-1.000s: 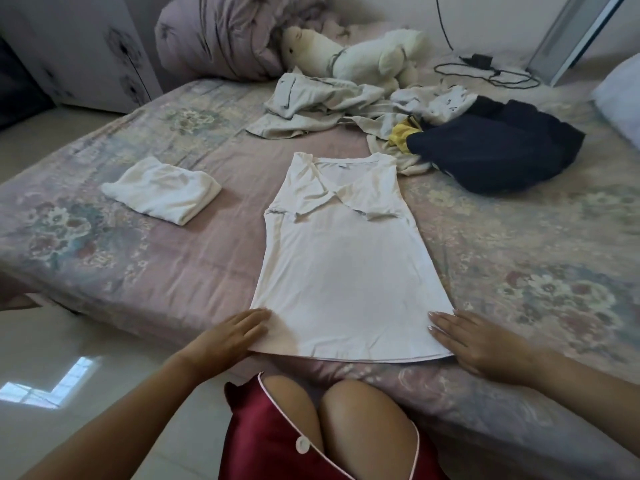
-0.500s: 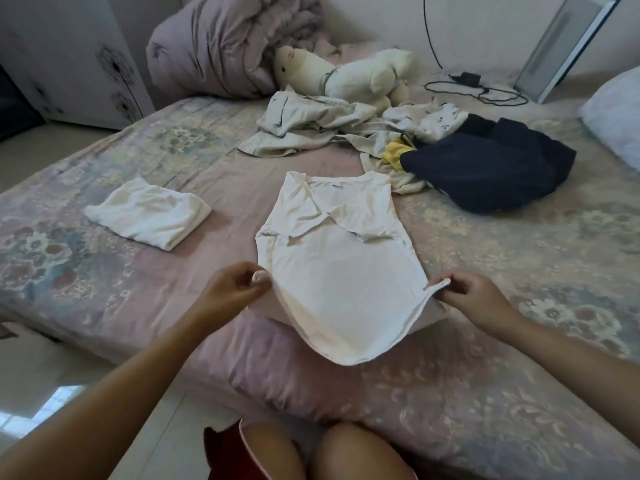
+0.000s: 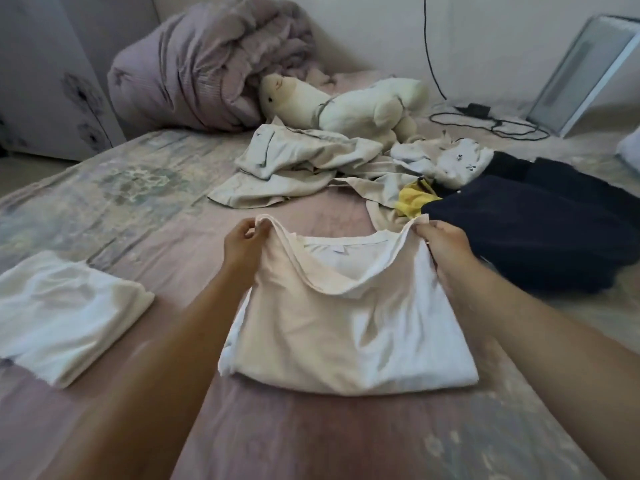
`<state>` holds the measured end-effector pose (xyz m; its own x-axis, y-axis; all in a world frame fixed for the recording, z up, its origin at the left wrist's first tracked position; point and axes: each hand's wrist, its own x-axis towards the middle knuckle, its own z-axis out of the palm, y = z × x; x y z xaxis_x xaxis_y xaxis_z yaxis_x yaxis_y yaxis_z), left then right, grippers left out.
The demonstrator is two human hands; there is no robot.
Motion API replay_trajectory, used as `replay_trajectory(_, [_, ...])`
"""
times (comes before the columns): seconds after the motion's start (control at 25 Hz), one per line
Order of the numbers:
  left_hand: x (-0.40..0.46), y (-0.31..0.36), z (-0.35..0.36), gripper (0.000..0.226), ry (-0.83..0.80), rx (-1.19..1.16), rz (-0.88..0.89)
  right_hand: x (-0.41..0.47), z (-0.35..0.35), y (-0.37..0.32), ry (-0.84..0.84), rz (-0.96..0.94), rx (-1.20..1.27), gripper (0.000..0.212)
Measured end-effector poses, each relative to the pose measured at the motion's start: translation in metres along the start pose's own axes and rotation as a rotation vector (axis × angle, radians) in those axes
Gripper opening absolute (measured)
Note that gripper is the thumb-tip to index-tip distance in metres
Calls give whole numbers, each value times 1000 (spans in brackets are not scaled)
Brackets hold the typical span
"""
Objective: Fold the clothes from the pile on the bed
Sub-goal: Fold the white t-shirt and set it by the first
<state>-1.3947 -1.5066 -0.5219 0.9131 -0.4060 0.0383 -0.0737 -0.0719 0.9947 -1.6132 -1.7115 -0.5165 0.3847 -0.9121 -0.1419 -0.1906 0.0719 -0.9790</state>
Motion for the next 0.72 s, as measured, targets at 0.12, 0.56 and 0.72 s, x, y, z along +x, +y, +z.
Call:
replay_trajectory(0.12, [49,-41,8,26,116,230,-39,45,8,12,122,27,-31,25])
replay_trajectory(0.56, [91,-42,8,53,-120,630,-209,91,11,23,-124,150,-357,21])
replay_trajectory(0.72, [83,-18,0,65,-408,383,-457,88,13,7,-286,300,-376,75])
